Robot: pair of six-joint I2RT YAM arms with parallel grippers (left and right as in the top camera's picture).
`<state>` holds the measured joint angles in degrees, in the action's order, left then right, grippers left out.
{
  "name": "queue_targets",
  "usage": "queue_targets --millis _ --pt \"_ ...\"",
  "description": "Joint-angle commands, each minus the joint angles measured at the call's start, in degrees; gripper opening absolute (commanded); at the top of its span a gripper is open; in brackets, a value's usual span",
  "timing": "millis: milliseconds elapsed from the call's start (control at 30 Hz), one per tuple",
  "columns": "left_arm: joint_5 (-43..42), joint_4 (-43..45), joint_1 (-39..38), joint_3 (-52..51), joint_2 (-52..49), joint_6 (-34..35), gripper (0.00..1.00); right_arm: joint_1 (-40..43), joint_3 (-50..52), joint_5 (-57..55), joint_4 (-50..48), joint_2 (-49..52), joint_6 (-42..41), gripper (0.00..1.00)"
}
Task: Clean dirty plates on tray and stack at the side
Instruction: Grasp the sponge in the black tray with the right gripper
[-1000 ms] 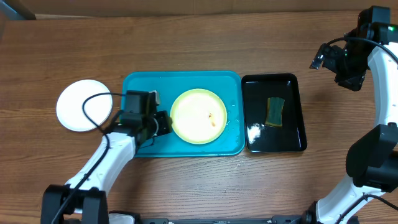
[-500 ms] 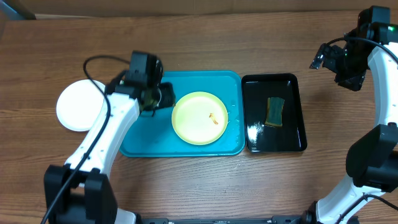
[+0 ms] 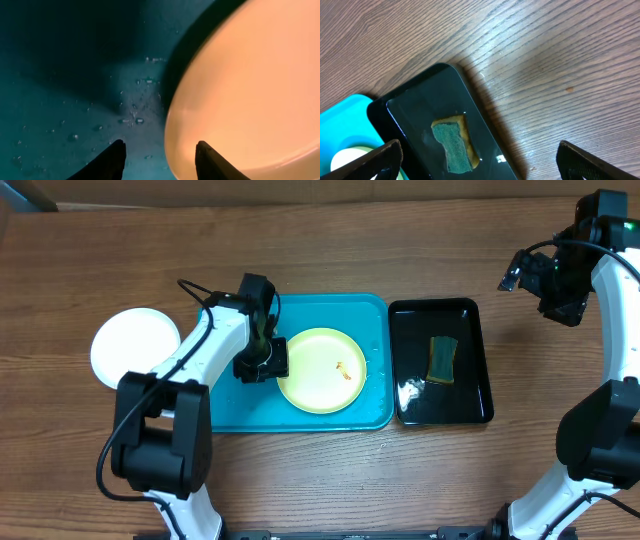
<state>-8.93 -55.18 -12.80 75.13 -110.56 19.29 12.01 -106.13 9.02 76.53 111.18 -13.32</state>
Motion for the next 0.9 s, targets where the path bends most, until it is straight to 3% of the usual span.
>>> queue_targets --millis 0,200,367,467,533,733,867 --pt "0.4 1.6 -0.4 -0.2 -2.4 -1.3 0.42 0.3 -0.3 0.0 -0.1 -0.5 -0.2 1.0" --pt "0.4 6.1 -0.4 -0.2 -4.5 -1.4 0.19 0.3 -0.3 0.3 -2.2 -0.5 -0.5 1.0" --pt "3.9 8.6 0.1 -0.2 -4.5 -2.5 0.16 0.2 -0.3 11.9 0.2 -0.5 1.5 1.0" --pt "6.6 9.9 1.3 -0.2 -4.5 -1.9 0.14 -1.5 0.0 12.1 4.0 -0.5 4.3 0.78" --pt "6.6 10.8 2.4 -0.2 -4.5 -1.9 0.14 -3.9 0.2 7.7 6.6 -0.5 4.8 0.7" --pt "6.5 11.0 5.9 -0.1 -4.5 -2.0 0.17 -12.6 6.2 -7.0 8.6 -0.5 -0.5 0.67" --pt "6.5 9.9 7.2 -0.1 -4.5 -2.6 0.19 -17.0 14.5 -9.0 2.7 -0.5 -1.7 0.67"
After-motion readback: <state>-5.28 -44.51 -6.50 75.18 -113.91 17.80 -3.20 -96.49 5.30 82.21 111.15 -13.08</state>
